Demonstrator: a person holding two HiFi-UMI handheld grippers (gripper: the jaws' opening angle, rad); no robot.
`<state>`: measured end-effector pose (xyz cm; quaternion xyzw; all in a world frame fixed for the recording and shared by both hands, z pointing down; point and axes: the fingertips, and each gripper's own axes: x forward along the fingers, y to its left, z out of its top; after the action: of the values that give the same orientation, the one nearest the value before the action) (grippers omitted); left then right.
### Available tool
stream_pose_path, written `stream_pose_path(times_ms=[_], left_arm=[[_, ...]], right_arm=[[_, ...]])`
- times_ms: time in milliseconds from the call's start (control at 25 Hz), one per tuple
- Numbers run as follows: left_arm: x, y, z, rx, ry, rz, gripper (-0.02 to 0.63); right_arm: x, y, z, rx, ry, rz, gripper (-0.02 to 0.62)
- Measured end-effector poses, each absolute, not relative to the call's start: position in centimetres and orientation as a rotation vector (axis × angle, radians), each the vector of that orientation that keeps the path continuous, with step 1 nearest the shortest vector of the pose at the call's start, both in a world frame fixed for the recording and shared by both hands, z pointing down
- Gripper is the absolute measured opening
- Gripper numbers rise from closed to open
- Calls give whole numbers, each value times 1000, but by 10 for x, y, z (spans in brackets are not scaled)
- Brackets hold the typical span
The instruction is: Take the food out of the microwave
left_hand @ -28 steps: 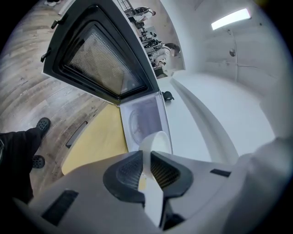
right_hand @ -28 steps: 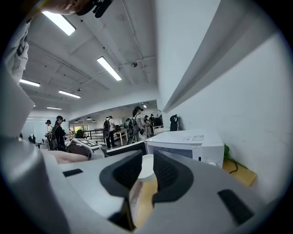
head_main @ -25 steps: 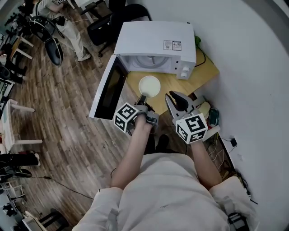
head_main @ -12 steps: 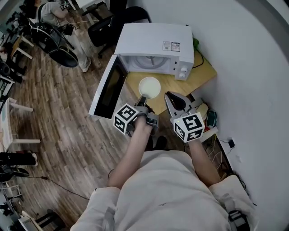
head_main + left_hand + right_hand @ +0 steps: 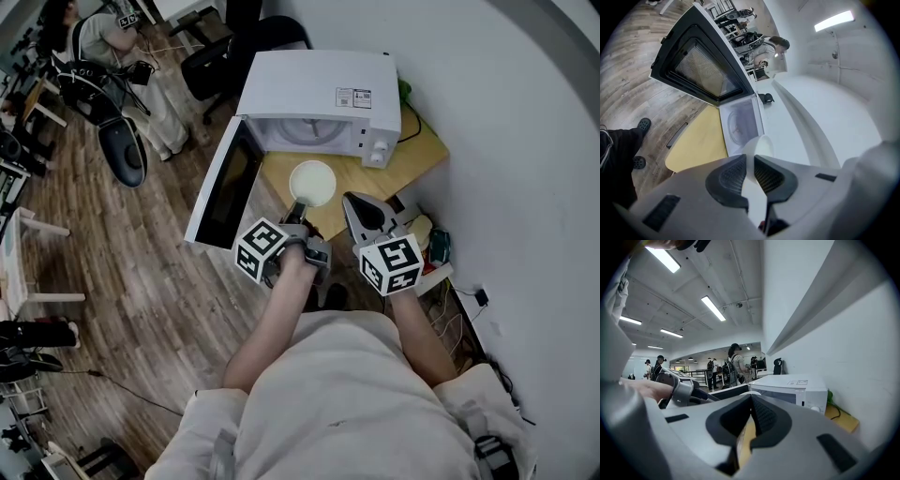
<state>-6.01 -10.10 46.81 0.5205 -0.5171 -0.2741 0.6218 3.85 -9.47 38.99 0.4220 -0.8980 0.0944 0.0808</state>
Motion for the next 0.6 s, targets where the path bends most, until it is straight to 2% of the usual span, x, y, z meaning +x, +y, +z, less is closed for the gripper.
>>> stream_pose_path(times_ms=[600], left_arm=[[-54,-101,472,1195,-1173,-620,48]], right_arm=[[44,-103,393,1280,-2660,273,0]])
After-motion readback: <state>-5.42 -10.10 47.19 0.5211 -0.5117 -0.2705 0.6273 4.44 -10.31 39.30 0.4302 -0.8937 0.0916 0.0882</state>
